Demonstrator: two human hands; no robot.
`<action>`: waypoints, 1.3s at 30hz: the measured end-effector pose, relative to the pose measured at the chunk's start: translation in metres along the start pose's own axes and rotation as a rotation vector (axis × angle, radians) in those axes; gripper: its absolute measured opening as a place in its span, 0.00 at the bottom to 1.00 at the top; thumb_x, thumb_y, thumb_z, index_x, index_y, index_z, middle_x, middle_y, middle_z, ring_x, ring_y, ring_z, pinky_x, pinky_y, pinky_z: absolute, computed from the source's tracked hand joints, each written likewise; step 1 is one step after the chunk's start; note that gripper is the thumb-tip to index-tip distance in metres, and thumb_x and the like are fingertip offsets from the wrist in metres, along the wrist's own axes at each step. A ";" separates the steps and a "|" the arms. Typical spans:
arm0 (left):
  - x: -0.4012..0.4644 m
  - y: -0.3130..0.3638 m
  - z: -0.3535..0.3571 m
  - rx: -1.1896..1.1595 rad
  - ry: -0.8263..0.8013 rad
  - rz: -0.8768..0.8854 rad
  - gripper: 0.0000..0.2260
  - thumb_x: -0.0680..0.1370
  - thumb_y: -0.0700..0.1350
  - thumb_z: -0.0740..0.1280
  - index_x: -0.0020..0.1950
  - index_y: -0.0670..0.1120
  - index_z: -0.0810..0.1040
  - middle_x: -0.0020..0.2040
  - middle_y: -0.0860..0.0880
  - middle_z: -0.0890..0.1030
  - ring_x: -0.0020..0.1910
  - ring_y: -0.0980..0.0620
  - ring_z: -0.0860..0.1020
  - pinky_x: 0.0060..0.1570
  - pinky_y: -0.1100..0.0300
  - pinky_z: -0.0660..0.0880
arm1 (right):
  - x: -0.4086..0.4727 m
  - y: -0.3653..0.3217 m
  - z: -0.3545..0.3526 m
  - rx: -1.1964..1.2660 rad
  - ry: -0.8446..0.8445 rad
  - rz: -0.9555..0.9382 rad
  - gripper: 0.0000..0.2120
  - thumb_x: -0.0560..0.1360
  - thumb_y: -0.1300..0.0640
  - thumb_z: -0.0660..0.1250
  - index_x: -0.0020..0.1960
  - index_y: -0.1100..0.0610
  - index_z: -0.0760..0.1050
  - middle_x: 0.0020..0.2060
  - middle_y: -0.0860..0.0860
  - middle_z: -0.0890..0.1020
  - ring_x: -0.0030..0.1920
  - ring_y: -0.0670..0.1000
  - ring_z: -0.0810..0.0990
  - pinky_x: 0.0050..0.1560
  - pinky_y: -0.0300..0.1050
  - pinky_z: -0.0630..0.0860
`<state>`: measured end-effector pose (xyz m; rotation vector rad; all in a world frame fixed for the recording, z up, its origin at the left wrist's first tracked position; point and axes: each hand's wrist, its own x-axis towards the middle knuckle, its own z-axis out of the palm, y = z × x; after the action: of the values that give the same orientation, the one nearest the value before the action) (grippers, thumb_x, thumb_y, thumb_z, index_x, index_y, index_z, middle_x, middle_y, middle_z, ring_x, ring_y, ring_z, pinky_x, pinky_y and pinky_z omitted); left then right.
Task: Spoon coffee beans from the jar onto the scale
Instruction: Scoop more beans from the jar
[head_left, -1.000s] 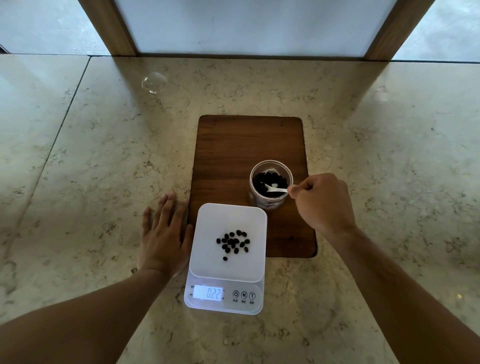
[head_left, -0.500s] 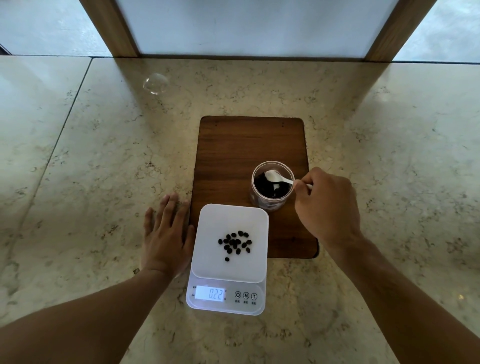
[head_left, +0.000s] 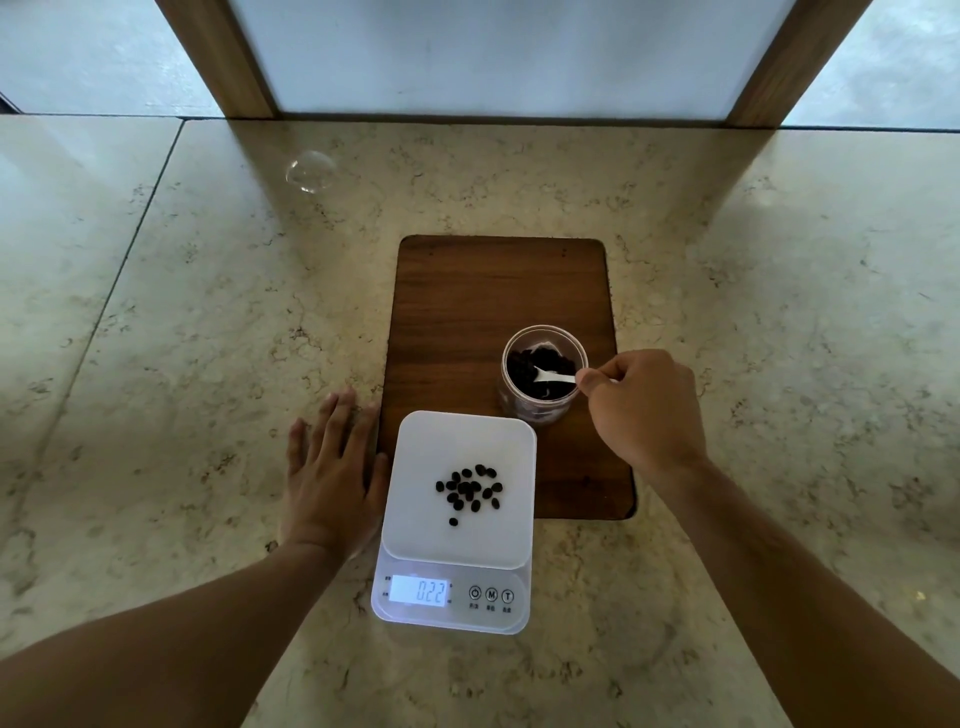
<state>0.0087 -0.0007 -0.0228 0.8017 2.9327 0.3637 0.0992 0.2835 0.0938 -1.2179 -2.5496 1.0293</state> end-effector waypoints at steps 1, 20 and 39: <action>0.000 0.000 0.000 0.002 -0.001 0.001 0.28 0.79 0.54 0.50 0.78 0.48 0.61 0.79 0.44 0.60 0.80 0.47 0.52 0.76 0.40 0.49 | 0.000 0.002 0.000 0.016 -0.006 0.013 0.18 0.75 0.53 0.70 0.28 0.56 0.77 0.21 0.51 0.78 0.21 0.48 0.74 0.24 0.37 0.66; 0.000 -0.001 0.001 0.008 0.004 0.009 0.27 0.79 0.55 0.50 0.77 0.48 0.62 0.79 0.43 0.61 0.80 0.45 0.54 0.76 0.39 0.50 | 0.007 0.015 -0.013 0.145 -0.107 0.157 0.13 0.76 0.51 0.71 0.37 0.58 0.82 0.21 0.46 0.73 0.21 0.44 0.70 0.26 0.39 0.64; 0.000 -0.002 0.003 0.014 0.005 0.011 0.27 0.79 0.55 0.50 0.77 0.48 0.62 0.79 0.43 0.60 0.80 0.46 0.53 0.76 0.39 0.50 | 0.007 0.026 -0.021 0.201 -0.112 0.167 0.12 0.76 0.52 0.70 0.36 0.54 0.82 0.16 0.42 0.71 0.17 0.41 0.67 0.27 0.42 0.63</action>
<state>0.0076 -0.0018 -0.0258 0.8197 2.9402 0.3467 0.1194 0.3113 0.0919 -1.3695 -2.3823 1.3890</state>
